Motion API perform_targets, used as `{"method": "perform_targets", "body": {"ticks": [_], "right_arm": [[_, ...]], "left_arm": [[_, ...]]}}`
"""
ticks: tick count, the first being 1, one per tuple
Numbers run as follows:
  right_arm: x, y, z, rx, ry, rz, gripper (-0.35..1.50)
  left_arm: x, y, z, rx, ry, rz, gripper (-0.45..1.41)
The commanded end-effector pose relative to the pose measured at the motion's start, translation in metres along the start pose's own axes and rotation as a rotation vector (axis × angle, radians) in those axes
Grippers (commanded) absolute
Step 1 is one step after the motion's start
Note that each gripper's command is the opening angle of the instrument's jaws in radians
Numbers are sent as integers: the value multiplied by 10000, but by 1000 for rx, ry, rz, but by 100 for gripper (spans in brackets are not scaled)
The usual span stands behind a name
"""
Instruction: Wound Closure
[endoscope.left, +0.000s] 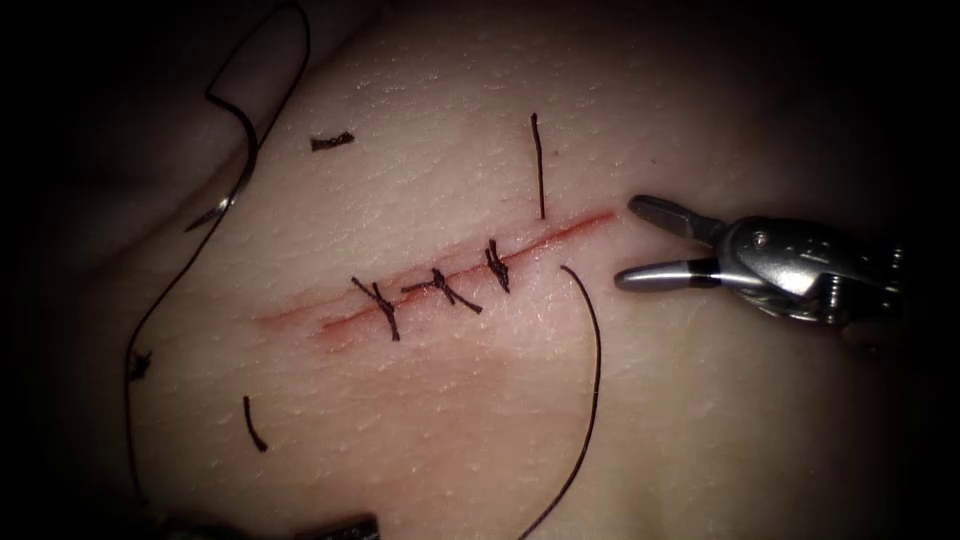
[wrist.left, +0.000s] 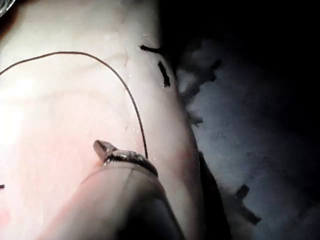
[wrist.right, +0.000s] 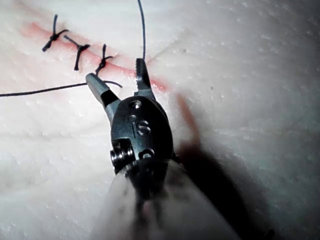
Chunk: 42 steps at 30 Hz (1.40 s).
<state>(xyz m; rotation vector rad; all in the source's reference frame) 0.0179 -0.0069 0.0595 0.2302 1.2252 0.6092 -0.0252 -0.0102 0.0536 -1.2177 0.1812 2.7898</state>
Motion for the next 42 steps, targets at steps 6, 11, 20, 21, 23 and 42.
{"method": "perform_targets", "body": {"ticks": [6, 11, 20, 21, 23, 42], "right_arm": [[-6, -4, 5, 2, 1, 1, 132], [-6, -4, 5, 2, 1, 1, 132], [-6, -5, 6, 2, 1, 1, 132], [-6, -5, 6, 2, 1, 1, 132], [-7, -5, 6, 2, 1, 0, 132], [-15, -13, 6, 4, -2, 8, 132]], "left_arm": [[1, -22, -20, 38, 36, -32, -45], [4, -42, -39, 74, 32, -51, -45], [41, -8, -60, -32, 144, -263, 27], [50, 2, -63, -96, 177, -299, 61], [61, 13, -65, -150, 197, -315, 76], [31, 29, 6, -193, 33, -332, 83]]}}
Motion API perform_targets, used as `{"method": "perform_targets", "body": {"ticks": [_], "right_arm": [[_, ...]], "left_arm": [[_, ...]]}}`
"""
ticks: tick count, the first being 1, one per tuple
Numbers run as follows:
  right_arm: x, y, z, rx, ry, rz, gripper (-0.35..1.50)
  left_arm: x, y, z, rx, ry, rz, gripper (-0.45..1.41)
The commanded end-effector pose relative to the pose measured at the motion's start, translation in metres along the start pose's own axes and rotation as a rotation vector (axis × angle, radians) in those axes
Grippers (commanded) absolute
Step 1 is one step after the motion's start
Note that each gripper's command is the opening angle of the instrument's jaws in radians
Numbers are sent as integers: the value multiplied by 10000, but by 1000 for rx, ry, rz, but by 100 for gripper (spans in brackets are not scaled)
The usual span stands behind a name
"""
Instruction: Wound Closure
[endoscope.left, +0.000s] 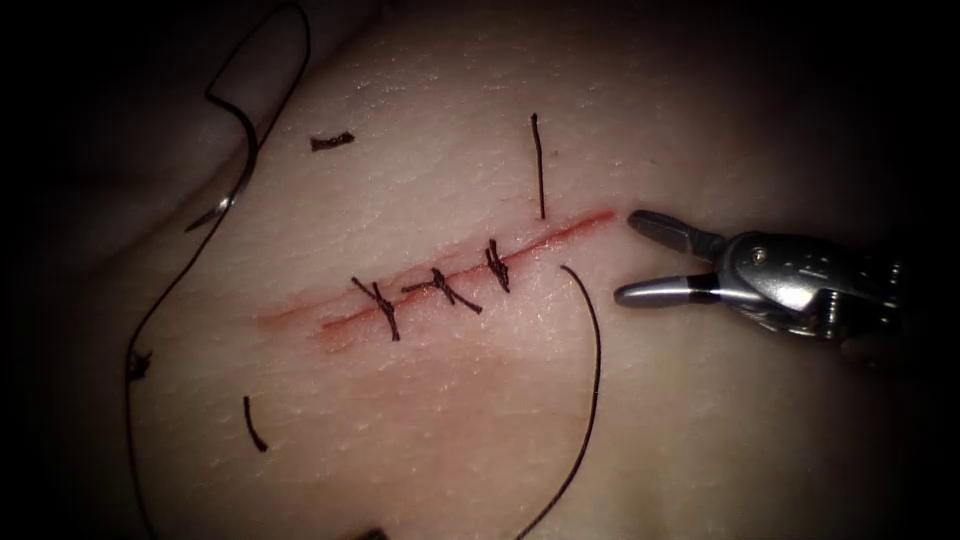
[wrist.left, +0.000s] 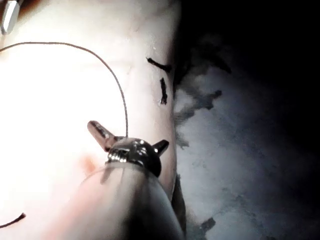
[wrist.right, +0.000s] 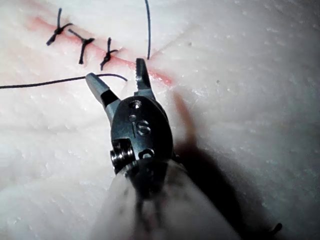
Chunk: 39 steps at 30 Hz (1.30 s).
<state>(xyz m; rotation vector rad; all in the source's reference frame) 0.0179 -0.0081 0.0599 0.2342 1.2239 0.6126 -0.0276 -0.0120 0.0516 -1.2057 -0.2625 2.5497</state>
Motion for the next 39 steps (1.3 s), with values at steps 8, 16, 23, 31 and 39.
{"method": "perform_targets", "body": {"ticks": [8, 16, 23, 31, 39], "right_arm": [[-6, -6, 7, 2, -1, 3, 130], [-6, -5, 6, 3, -1, 3, 130], [-1, -6, 1, 8, -2, 8, 130], [54, -10, -41, 51, -15, -27, 132], [131, -66, -73, 157, -154, -236, 132]], "left_arm": [[-7, -43, 7, 0, 37, -18, -45], [8, -58, -6, 19, 62, -5, -45], [16, -75, -17, 53, 77, -9, -45], [29, -112, -34, 159, 58, 20, -45], [55, -136, -16, 223, 27, 41, -45]]}}
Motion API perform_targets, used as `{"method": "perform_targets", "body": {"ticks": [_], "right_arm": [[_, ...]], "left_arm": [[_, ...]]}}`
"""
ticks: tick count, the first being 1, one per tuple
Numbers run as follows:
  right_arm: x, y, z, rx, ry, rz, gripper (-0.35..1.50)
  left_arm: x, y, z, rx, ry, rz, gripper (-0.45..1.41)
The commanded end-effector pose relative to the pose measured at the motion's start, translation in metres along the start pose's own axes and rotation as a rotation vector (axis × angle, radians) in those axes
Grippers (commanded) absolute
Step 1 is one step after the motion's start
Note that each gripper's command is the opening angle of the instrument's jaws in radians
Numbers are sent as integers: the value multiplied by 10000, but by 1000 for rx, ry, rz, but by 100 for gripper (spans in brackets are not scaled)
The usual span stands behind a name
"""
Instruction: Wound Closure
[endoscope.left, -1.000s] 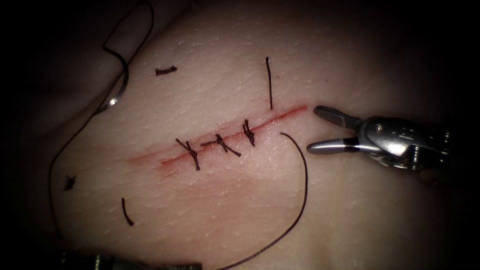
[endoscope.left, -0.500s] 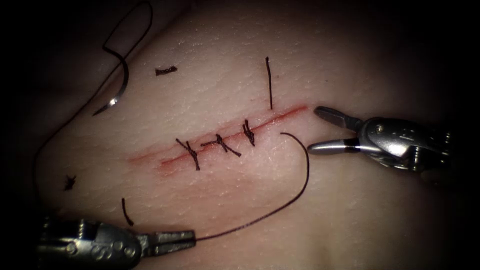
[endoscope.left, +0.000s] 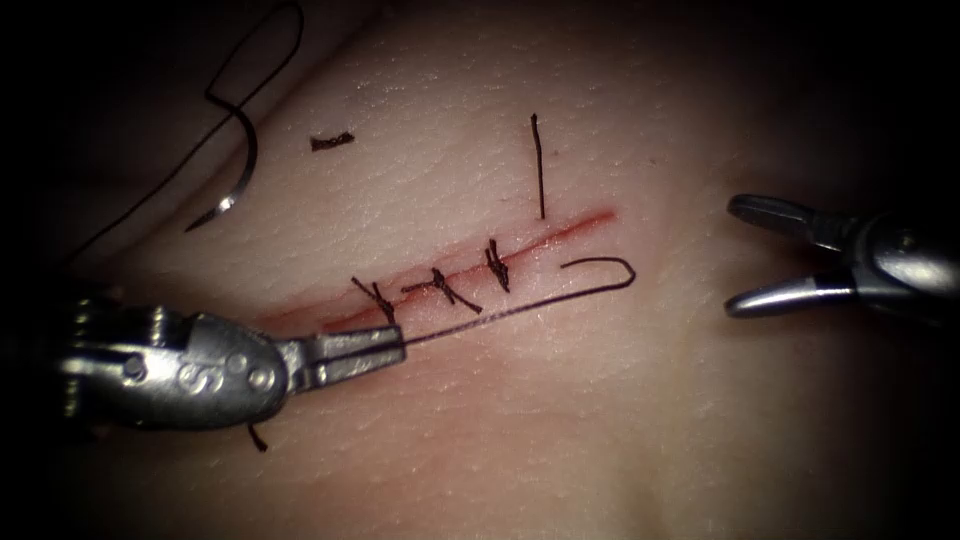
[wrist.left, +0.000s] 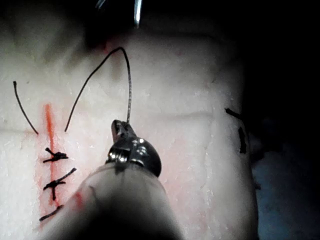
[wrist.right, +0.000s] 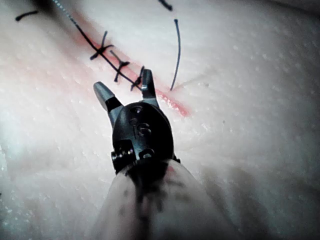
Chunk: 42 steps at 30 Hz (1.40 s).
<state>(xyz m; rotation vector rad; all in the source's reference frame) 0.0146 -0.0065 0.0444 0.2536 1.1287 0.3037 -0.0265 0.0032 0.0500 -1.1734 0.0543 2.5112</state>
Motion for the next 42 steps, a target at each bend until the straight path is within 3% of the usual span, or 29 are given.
{"method": "perform_targets", "body": {"ticks": [1, 6, 11, 12, 14, 24, 33, 35, 36, 37, 42], "right_arm": [[18, -18, 8, 27, -24, -42, 127], [45, -41, 25, -13, -174, -181, 125], [47, -48, 45, -60, -229, -236, 134], [45, -55, 61, -58, -294, -275, 135], [43, -59, 70, -51, -329, -295, 135], [45, -74, 86, -39, -380, -364, 132], [53, -76, 86, -32, -392, -395, 115], [53, -76, 84, -20, -398, -401, 43], [52, -77, 84, -10, -406, -409, -8], [52, -78, 84, -1, -408, -410, -35], [54, -75, 83, -17, -398, -412, -35]], "left_arm": [[1, 7, 13, 4, -6, 3, -45], [15, 12, 38, 14, -10, 12, -45], [19, 12, 45, 16, -13, 21, -45], [21, 11, 48, 15, -15, 20, -45], [21, 11, 49, 14, -18, 19, -45], [27, 11, 59, 14, -29, 28, -45], [29, 14, 63, 14, -36, 28, -45], [29, 14, 62, 14, -36, 28, -45], [29, 14, 61, 14, -36, 29, -45], [29, 15, 61, 14, -36, 29, -45], [29, 15, 61, 14, -36, 35, -45]]}}
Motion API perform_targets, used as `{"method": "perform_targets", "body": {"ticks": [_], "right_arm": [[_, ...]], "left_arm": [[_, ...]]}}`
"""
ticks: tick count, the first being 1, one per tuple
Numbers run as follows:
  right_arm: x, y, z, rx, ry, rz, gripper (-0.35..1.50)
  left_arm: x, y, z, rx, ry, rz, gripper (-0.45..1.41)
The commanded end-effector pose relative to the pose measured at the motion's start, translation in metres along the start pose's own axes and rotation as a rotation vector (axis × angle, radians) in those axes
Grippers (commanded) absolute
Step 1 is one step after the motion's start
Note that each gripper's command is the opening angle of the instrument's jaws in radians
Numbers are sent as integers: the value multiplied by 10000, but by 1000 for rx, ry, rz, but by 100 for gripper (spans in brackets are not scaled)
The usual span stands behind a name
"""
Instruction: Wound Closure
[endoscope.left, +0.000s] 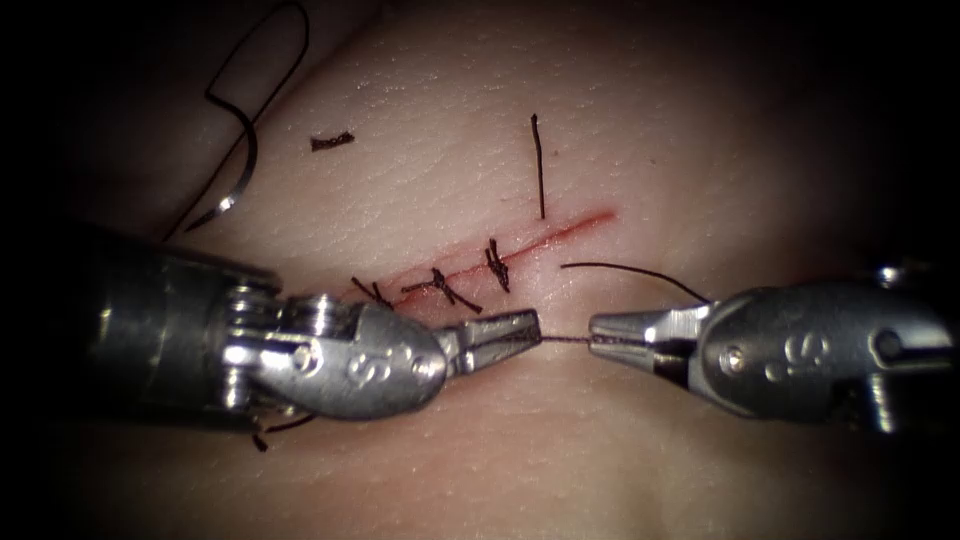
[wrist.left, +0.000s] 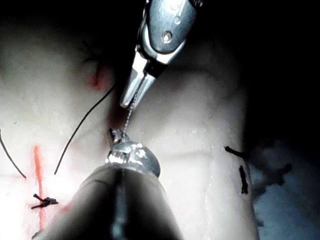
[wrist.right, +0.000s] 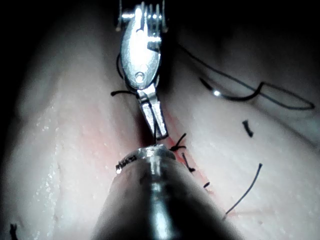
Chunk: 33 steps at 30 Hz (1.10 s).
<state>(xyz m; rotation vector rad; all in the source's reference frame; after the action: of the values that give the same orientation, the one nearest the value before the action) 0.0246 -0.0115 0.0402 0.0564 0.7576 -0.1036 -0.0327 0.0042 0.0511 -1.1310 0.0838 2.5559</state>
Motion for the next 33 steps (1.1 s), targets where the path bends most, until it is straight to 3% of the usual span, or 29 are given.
{"method": "perform_targets", "body": {"ticks": [1, 6, 7, 8, 10, 11, 12, 13, 14, 19, 24, 28, 33], "right_arm": [[2, -3, 7, 0, 2, 1, -35], [1, -2, 6, -4, 5, 3, -35], [0, -1, 6, -4, 5, 3, -35], [0, -1, 6, -4, 5, 3, -35], [-2, 0, 7, -4, 3, 4, -35], [-6, 2, 8, -4, 1, 4, -35], [-6, 2, 8, -4, 1, 4, -35], [-10, 4, 8, -4, 0, 4, -35], [-14, 5, 8, -3, -2, 4, -35], [-27, 6, 3, -7, 2, 0, -35], [-32, 3, -6, -6, 9, -5, -35], [-30, 3, -5, -6, 9, -3, -35], [-24, 5, -1, -8, 12, 1, -35]], "left_arm": [[-2, 4, 6, -1, 0, 1, -45], [-3, 5, 3, -3, 0, 2, -45], [-2, 3, 1, -5, 0, -12, -3], [-2, 3, 1, -5, 0, -12, -3], [0, 1, 0, 0, 10, -57, 49], [2, 1, -4, 21, 31, -82, 94], [2, 1, -4, 21, 31, -82, 94], [3, 3, -9, 27, 38, -85, 114], [4, 4, -12, 28, 40, -85, 119], [-5, 5, -34, 30, 25, -91, 125], [-33, 10, -54, 40, -8, -103, 114], [-40, 15, -51, 50, -18, -117, 104], [-33, 23, -17, 12, 37, -176, 103]]}}
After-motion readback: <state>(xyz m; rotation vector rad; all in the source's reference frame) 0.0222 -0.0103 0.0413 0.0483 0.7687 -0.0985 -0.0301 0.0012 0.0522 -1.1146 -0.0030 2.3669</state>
